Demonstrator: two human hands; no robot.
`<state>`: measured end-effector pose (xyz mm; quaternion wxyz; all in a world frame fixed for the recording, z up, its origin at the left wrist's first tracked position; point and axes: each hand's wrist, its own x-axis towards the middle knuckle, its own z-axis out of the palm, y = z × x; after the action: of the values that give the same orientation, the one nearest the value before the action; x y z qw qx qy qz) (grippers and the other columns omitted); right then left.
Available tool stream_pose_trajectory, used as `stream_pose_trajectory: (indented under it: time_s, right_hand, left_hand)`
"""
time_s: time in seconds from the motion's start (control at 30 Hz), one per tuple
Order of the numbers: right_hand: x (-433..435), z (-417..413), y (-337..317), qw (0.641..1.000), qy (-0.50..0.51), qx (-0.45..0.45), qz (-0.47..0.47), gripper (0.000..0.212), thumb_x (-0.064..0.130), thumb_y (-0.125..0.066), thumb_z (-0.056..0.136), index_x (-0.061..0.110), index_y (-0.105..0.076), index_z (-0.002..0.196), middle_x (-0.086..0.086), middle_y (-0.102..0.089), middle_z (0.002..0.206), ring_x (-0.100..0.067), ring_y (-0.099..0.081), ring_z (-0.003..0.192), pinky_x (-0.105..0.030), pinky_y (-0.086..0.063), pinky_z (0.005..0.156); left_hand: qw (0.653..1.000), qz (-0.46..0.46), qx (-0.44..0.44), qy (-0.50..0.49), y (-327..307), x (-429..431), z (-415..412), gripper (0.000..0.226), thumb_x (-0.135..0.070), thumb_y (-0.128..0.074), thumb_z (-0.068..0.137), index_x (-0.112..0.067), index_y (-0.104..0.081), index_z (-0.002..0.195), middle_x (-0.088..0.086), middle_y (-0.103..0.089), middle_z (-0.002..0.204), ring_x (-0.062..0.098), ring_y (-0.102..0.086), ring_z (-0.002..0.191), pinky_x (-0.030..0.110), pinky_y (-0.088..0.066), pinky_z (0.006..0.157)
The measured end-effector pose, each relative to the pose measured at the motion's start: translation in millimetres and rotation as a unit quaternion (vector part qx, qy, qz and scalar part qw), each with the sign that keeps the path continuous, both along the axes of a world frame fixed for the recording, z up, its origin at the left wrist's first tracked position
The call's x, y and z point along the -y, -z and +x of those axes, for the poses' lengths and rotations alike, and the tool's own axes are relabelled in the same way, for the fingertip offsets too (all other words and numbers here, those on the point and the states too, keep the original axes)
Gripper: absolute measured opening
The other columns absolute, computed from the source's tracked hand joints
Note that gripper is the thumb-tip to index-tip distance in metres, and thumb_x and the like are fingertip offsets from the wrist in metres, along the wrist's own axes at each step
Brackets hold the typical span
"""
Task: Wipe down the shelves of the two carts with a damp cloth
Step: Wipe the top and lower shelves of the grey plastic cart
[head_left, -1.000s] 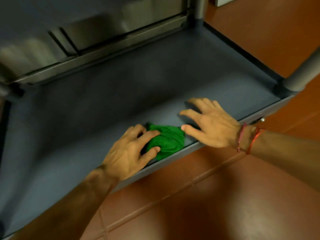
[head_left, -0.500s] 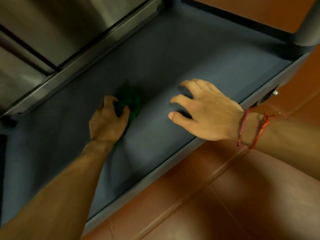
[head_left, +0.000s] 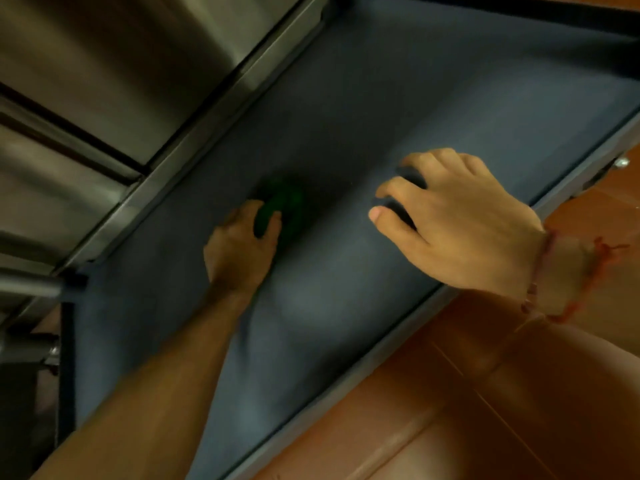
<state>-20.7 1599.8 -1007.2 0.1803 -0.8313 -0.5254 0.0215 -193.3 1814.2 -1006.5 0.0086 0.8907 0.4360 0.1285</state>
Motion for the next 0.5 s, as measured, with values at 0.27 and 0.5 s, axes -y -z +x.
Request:
stream_pose_trajectory:
  time_s: [0.27,0.5]
  right_hand:
    - [-6.4,-2.2,2.5,0.999,0.04,0.001,0.001,0.063,0.056,-0.017,0.098,0.018,-0.064,0.115,-0.012,-0.06,0.114,-0.032,-0.052,0.108,-0.049,-0.039,0.096]
    - [-7.3,-2.2,2.8,0.998,0.062,0.006,-0.01,0.06,0.055,-0.019,0.1,0.02,-0.064,0.115,-0.012,-0.06,0.114,-0.031,-0.053,0.107,-0.049,-0.038,0.097]
  left_hand:
    - [0.989,-0.009,0.05,-0.139,2.9,-42.5,23.3,0.04,-0.044,-0.055,0.094,-0.021,-0.063,0.126,0.018,-0.067,0.118,0.04,-0.061,0.111,0.047,-0.05,0.092]
    - [0.995,-0.009,0.098,-0.011,6.5,-21.4,43.3,0.039,-0.046,-0.063,0.089,-0.021,-0.069,0.118,0.012,-0.072,0.106,0.032,-0.066,0.102,0.037,-0.051,0.086]
